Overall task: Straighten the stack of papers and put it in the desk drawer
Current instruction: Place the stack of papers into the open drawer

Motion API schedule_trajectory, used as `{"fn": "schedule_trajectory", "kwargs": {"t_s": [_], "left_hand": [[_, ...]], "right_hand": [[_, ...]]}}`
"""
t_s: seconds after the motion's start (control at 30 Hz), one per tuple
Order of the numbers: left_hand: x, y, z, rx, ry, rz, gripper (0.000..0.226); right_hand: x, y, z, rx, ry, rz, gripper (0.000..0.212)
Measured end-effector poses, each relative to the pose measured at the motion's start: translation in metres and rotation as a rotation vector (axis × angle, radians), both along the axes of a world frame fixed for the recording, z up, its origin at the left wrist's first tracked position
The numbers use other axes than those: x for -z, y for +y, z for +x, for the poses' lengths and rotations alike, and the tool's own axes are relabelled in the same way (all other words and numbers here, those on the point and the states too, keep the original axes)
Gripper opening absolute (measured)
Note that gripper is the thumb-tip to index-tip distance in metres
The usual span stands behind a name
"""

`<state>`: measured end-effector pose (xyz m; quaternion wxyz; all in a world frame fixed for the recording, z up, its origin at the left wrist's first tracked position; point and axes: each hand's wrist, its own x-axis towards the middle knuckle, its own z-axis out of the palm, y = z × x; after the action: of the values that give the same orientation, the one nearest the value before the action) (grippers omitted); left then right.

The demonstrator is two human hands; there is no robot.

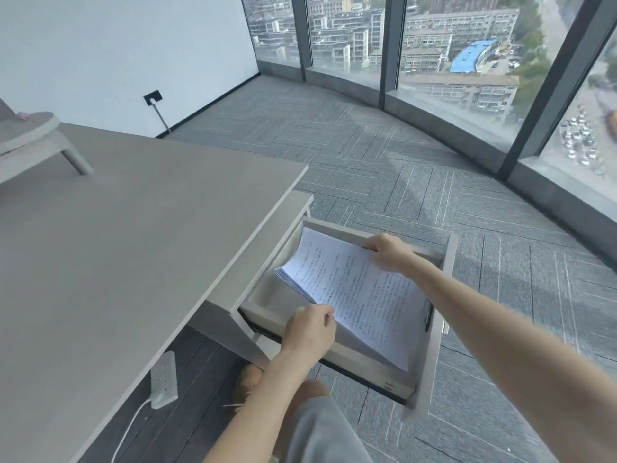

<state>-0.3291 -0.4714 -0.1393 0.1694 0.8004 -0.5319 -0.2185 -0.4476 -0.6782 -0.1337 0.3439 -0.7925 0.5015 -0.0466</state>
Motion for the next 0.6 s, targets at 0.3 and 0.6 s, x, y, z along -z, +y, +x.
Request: {"fn": "schedule_trajectory", "kwargs": {"t_s": [0.3, 0.6], "left_hand": [[0.027, -0.021, 0.009, 0.137, -0.151, 0.321, 0.034], [0.024, -0.039, 0.006, 0.241, -0.273, 0.597, 0.046]], "right_hand": [[0.041, -0.011, 0.011, -0.080, 0.105, -0.083, 0.057], [0.059, -0.009, 0.011, -0.104, 0.260, -0.185, 0.041]]}}
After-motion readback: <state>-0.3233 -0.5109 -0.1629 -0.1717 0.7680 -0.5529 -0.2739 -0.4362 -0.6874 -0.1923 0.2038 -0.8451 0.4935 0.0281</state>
